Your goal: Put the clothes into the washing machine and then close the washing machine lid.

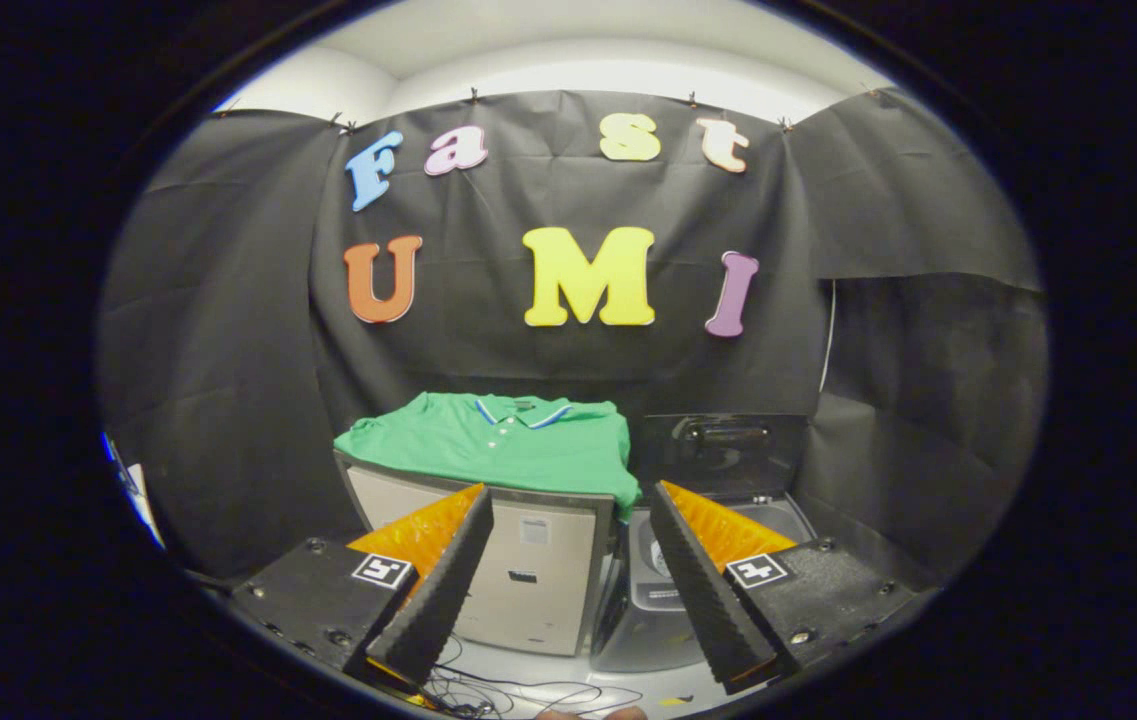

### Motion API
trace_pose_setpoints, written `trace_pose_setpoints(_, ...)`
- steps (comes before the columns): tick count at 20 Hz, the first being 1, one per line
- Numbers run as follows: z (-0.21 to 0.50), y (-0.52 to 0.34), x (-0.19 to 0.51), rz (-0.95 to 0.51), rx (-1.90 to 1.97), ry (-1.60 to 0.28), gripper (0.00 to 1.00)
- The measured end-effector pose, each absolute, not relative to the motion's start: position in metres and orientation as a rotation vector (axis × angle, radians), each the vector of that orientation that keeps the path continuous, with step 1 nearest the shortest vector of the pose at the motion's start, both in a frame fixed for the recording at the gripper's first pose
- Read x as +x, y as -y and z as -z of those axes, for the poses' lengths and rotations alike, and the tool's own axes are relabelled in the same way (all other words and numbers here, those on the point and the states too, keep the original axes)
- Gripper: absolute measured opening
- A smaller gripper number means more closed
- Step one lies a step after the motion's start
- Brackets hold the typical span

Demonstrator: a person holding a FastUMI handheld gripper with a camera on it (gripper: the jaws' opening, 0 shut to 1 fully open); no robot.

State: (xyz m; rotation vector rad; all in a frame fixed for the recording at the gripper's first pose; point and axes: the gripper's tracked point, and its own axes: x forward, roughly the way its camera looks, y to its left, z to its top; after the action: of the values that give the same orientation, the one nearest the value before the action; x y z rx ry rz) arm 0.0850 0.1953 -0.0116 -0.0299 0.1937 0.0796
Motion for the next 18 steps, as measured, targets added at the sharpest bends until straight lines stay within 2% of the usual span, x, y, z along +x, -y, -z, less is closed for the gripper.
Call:
trace_pose_setpoints(3, 0.027, -0.221, 0.114, -0.116, 0.041, -0.313, 0.99)
trace_pose_setpoints(11, 0.017, -0.279, 0.252, -0.234, -0.009, -0.4, 0.99)
trace_pose_setpoints(18, 0.034, -0.313, 0.346, -0.275, -0.03, -0.64, 0.99)
